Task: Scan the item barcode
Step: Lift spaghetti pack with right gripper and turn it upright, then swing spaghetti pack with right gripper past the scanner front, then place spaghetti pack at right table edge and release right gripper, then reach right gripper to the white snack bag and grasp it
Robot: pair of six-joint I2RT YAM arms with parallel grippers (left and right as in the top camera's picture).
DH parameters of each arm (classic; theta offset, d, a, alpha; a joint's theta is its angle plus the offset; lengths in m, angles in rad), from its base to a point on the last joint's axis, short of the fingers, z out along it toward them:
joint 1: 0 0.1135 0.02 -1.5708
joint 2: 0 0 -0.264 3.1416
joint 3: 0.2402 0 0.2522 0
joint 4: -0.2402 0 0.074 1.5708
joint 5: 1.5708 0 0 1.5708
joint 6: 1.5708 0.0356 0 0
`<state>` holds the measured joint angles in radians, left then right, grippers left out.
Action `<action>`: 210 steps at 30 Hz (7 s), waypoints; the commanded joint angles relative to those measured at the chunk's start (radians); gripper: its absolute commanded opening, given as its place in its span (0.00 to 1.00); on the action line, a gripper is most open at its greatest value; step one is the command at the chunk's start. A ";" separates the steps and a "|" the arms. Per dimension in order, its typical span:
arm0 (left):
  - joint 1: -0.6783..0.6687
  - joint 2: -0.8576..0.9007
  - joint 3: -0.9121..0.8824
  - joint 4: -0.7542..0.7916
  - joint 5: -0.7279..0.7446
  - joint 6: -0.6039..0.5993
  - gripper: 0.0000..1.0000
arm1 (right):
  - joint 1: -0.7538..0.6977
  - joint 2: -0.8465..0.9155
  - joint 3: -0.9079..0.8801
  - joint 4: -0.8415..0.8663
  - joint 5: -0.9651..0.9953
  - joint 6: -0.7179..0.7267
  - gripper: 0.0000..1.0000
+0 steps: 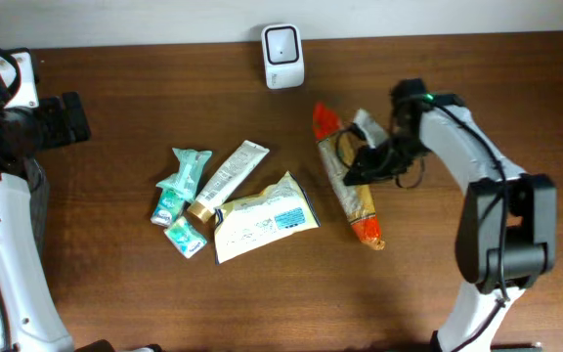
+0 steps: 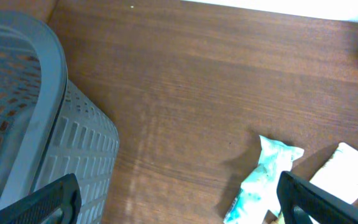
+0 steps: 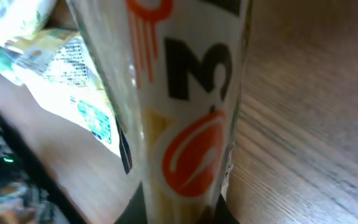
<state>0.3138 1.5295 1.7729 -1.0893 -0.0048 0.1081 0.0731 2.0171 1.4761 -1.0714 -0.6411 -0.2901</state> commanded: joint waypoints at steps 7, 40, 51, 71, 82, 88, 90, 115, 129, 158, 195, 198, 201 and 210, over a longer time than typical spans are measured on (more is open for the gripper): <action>0.005 -0.004 0.005 0.002 -0.003 -0.009 0.99 | -0.168 0.004 -0.163 0.199 0.013 0.139 0.54; 0.005 -0.004 0.005 0.002 -0.003 -0.009 0.99 | -0.040 0.004 -0.086 -0.050 0.155 -0.095 0.72; 0.005 -0.004 0.005 0.002 -0.003 -0.009 0.99 | -0.117 0.003 -0.122 -0.029 -0.068 -0.095 0.13; 0.005 -0.004 0.005 0.002 -0.003 -0.009 0.99 | -0.137 -0.032 0.297 -0.628 -0.911 -0.160 0.04; 0.005 -0.004 0.005 0.002 -0.003 -0.009 0.99 | -0.130 -0.032 0.315 -0.488 -0.906 -0.149 0.04; 0.005 -0.004 0.005 0.002 -0.003 -0.009 0.99 | 0.047 -0.032 0.643 -0.291 -0.214 0.217 0.04; 0.005 -0.004 0.005 0.002 -0.003 -0.009 0.99 | 0.136 -0.032 0.742 -0.230 0.065 0.272 0.04; 0.005 -0.004 0.005 0.002 -0.003 -0.009 0.99 | 0.363 0.452 0.752 0.970 0.890 -0.653 0.04; 0.005 -0.004 0.005 0.002 -0.003 -0.009 0.99 | 0.339 0.448 0.752 0.874 0.855 -0.783 0.04; 0.005 -0.004 0.005 0.002 -0.003 -0.009 0.99 | -0.170 -0.047 0.319 -0.367 0.867 0.467 0.04; 0.004 -0.004 0.005 0.002 -0.003 -0.009 0.99 | 0.337 0.074 0.176 0.135 0.148 0.509 0.70; 0.005 -0.004 0.005 0.002 -0.003 -0.009 0.99 | 0.321 0.118 0.176 0.097 0.133 0.508 0.69; 0.004 -0.004 0.005 0.002 -0.003 -0.009 0.99 | 0.345 0.154 0.176 0.089 0.114 0.481 0.68; 0.005 -0.004 0.005 0.002 -0.003 -0.009 0.99 | 0.357 0.249 0.176 0.082 0.007 0.422 0.13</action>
<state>0.3138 1.5295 1.7729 -1.0889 -0.0048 0.1078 0.4377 2.2463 1.6531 -0.9905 -0.5934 0.1768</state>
